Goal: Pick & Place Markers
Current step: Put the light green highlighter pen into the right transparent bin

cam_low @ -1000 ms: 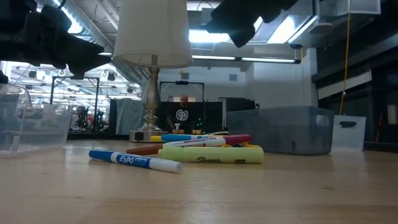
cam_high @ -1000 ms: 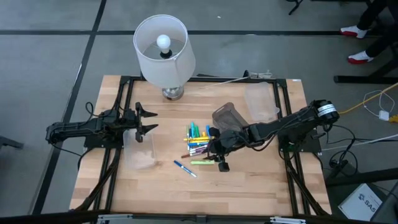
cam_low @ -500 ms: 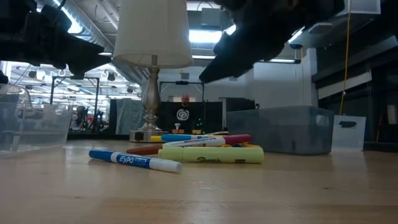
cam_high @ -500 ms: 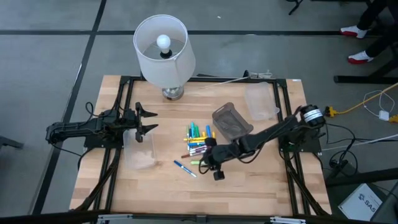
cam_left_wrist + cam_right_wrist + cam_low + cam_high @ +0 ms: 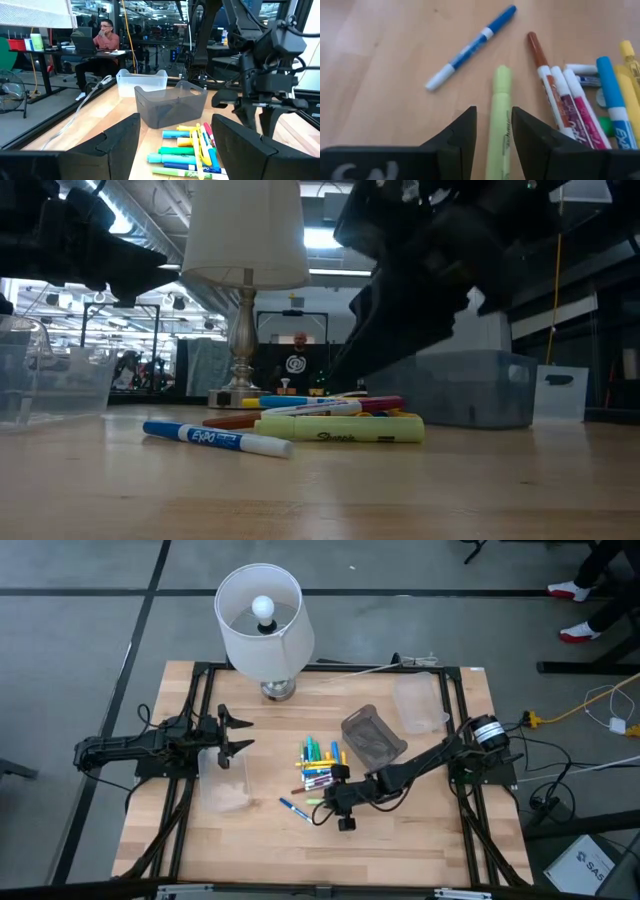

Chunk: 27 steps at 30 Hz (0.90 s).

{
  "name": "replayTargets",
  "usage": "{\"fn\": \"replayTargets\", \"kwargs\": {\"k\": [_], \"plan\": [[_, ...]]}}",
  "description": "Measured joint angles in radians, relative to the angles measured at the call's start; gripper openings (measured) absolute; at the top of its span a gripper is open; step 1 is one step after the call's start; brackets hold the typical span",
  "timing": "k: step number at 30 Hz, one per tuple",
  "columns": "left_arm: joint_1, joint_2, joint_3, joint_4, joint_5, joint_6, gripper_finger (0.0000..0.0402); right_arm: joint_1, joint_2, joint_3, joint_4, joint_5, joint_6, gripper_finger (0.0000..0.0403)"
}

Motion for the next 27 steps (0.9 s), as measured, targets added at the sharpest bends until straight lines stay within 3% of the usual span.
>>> {"fn": "replayTargets", "kwargs": {"k": [27], "plan": [[0.000,0.000,0.000,0.000,0.000,0.000,0.0242,-0.001,0.086,0.001,-0.004,0.002,0.063,0.0122]]}}
